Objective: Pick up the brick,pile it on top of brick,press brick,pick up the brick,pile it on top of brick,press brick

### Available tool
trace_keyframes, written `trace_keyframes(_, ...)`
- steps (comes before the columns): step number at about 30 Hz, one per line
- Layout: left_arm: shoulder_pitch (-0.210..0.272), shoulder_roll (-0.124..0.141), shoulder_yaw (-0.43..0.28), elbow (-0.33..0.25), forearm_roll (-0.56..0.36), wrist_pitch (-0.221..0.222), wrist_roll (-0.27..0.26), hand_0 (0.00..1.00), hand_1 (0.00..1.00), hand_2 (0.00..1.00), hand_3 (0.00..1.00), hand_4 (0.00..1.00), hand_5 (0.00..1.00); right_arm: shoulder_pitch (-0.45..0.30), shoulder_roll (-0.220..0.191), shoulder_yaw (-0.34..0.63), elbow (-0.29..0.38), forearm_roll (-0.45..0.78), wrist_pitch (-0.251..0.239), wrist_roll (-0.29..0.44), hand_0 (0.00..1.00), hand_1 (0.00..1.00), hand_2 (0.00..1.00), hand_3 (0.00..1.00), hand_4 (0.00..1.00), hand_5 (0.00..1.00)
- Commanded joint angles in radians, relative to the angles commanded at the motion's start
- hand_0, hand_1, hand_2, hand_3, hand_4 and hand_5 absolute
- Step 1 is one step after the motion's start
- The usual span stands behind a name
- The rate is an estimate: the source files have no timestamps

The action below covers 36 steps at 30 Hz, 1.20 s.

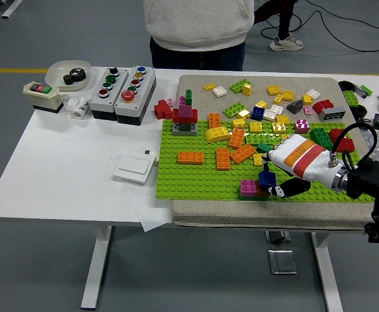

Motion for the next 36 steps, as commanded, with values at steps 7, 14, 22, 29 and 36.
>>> trace_keyframes(7,-0.001,0.0,0.001,0.0,-0.003,0.001,-0.001,0.71,0.724,0.762,0.617,0.727,0.689,0.001,0.001,-0.003,0.0,0.001,0.008,0.002,0.163,0.074,0.163,0.471,0.763,0.402)
trace_keyframes(14,-0.002,0.0,0.0,0.0,-0.002,0.0,0.0,0.71,0.724,0.762,0.617,0.726,0.688,0.003,0.007,-0.007,0.0,0.007,0.01,0.003,0.164,0.074,0.163,0.471,0.764,0.403)
trace_keyframes(22,-0.003,0.0,0.002,-0.001,-0.003,0.0,-0.001,0.709,0.724,0.762,0.616,0.725,0.685,0.004,0.017,-0.009,-0.017,0.005,0.011,0.004,0.164,0.074,0.163,0.471,0.765,0.402)
trace_keyframes(29,-0.004,0.001,0.002,0.0,-0.005,0.001,-0.001,0.71,0.724,0.762,0.616,0.726,0.685,0.005,0.017,-0.007,-0.023,0.006,0.014,0.007,0.164,0.074,0.163,0.471,0.765,0.405)
trace_keyframes(36,-0.004,0.001,0.0,0.0,-0.002,0.0,0.0,0.709,0.724,0.761,0.616,0.725,0.686,0.007,0.02,-0.007,-0.022,0.009,0.015,0.011,0.165,0.074,0.163,0.47,0.764,0.409)
